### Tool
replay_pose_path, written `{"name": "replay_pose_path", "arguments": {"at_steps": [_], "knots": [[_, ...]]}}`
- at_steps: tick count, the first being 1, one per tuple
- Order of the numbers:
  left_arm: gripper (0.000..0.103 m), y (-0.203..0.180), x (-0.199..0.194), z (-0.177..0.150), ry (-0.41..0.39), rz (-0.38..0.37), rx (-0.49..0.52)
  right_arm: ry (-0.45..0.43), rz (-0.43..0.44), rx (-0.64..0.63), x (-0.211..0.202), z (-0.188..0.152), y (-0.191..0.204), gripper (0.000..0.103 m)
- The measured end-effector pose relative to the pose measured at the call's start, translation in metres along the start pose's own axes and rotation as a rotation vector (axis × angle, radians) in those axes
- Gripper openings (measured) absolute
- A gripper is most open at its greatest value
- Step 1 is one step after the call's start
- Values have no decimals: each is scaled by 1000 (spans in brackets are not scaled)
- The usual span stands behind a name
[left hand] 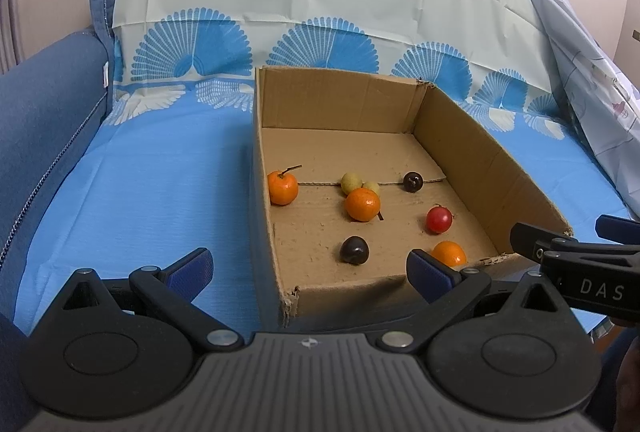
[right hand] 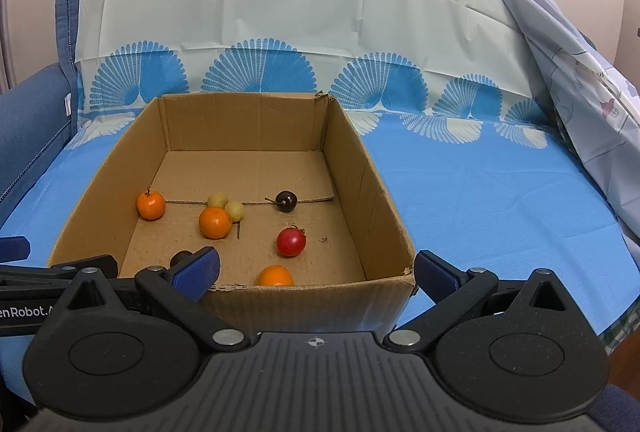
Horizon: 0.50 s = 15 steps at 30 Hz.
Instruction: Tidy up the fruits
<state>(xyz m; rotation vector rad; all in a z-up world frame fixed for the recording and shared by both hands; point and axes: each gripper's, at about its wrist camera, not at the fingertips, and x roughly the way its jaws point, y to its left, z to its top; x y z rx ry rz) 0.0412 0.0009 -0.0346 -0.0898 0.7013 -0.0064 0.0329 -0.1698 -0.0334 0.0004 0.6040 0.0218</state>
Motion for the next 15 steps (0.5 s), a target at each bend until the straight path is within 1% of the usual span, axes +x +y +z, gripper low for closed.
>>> {"name": "replay_pose_path", "arguments": {"at_steps": [15], "knots": [[103, -3, 6, 0, -6, -21, 6, 7, -23, 39, 3, 0, 2, 102]]}}
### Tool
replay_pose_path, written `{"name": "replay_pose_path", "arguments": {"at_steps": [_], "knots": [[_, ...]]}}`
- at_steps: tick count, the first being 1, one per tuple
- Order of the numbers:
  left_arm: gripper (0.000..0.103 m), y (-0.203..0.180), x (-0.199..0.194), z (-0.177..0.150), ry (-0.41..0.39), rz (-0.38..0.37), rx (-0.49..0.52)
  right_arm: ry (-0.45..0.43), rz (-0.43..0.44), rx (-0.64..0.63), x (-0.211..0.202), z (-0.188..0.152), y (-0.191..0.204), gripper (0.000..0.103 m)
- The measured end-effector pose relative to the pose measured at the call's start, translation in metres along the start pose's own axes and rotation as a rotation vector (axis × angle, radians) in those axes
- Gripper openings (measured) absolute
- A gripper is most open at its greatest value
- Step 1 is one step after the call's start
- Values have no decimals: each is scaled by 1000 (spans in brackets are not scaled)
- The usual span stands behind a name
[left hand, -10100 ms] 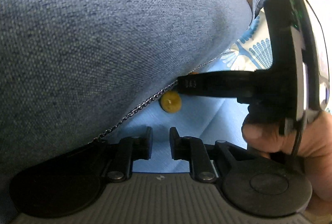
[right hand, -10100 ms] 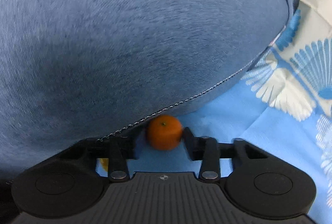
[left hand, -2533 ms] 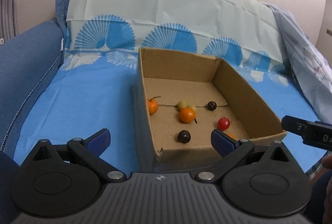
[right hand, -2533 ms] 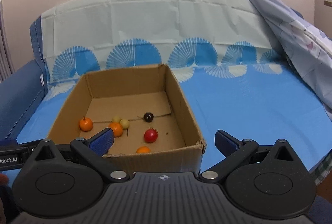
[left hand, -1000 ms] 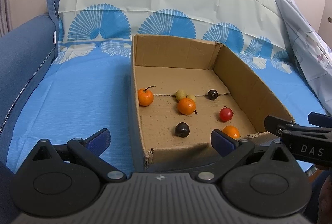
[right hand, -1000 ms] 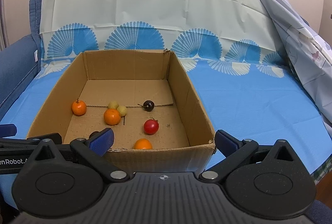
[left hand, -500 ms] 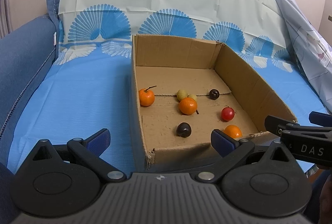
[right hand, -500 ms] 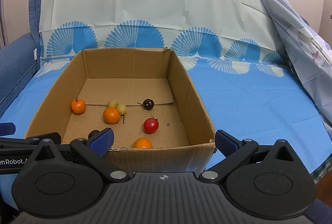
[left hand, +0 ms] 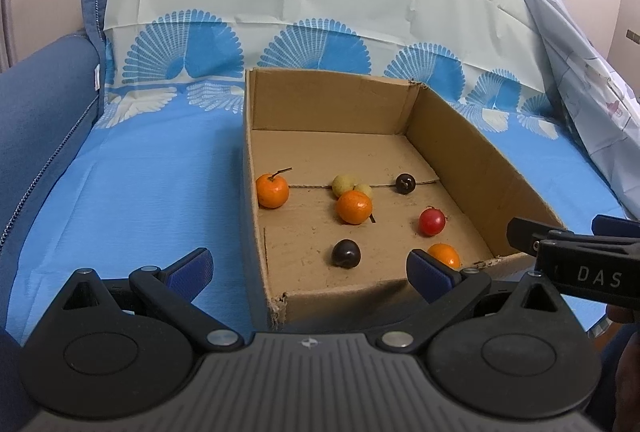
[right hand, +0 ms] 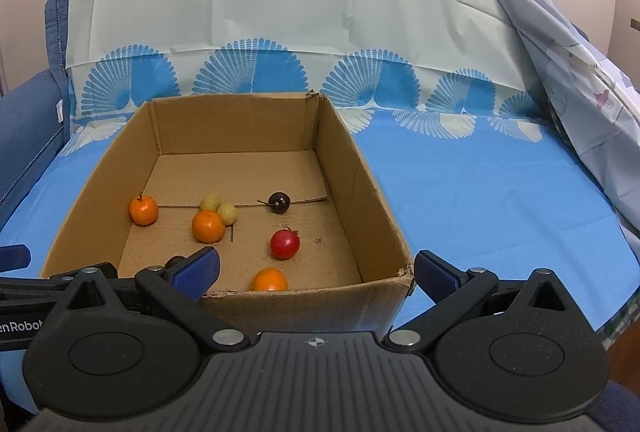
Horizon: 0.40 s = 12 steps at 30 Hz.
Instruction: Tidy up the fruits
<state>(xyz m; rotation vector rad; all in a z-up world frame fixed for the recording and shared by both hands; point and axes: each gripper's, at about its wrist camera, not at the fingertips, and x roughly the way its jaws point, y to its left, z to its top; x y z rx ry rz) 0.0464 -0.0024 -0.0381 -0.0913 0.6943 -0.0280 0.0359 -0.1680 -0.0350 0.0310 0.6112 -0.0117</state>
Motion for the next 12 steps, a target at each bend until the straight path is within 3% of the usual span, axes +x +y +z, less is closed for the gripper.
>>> {"name": "replay_pose_path", "arguments": {"at_steps": [8, 12], "knots": [[103, -4, 3, 1, -8, -9, 3, -1, 5, 34, 1, 3, -5, 102], [103, -6, 3, 2, -19, -20, 2, -43, 19, 80, -3, 9, -16, 102]]}}
